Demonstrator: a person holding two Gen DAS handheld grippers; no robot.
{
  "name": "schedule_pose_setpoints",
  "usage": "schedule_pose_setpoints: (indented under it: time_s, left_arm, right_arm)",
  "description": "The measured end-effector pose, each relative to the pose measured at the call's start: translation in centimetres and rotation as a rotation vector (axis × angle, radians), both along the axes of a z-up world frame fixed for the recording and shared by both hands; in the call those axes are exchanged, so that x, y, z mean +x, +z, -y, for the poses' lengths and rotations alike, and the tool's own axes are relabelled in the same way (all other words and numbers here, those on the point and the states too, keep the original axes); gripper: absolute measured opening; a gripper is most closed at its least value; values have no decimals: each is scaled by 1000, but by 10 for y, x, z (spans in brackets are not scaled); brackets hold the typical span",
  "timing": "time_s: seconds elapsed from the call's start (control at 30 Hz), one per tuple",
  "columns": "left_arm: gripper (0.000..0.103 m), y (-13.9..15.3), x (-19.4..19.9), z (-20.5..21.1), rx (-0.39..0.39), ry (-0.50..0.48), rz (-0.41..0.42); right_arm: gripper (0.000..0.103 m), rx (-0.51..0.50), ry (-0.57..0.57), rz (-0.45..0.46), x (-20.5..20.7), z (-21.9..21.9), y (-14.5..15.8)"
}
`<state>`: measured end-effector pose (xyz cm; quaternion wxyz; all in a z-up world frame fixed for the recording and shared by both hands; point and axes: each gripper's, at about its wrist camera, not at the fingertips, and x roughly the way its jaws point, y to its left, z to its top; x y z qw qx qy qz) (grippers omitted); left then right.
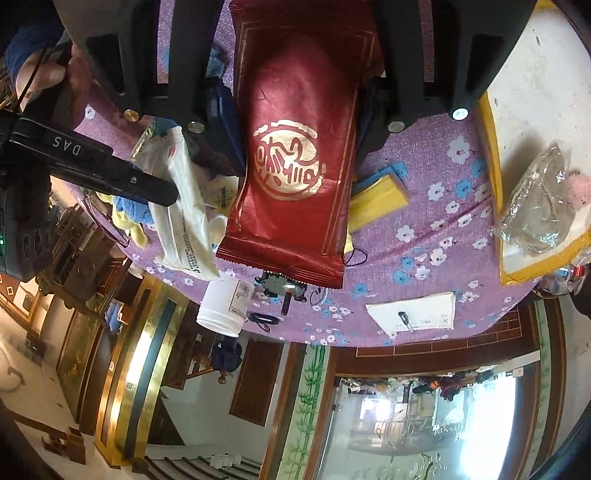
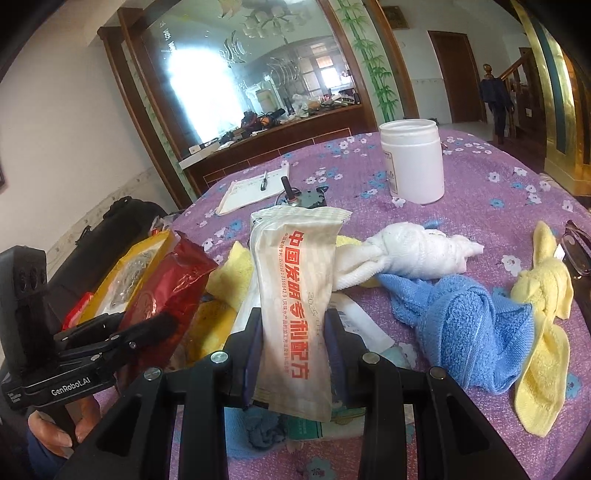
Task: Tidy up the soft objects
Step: 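Carry the red packet and the white packet toward the foam box with both tools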
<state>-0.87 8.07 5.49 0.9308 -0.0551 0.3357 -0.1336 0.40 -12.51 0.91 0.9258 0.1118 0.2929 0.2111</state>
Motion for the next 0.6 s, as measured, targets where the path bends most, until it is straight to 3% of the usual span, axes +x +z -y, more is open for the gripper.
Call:
schedule_pose_setpoints:
  time_s: [0.6]
  left_arm:
    - [51, 6, 0, -12, 4, 68, 60]
  right_arm:
    - [35, -6, 52, 52, -6, -7, 5]
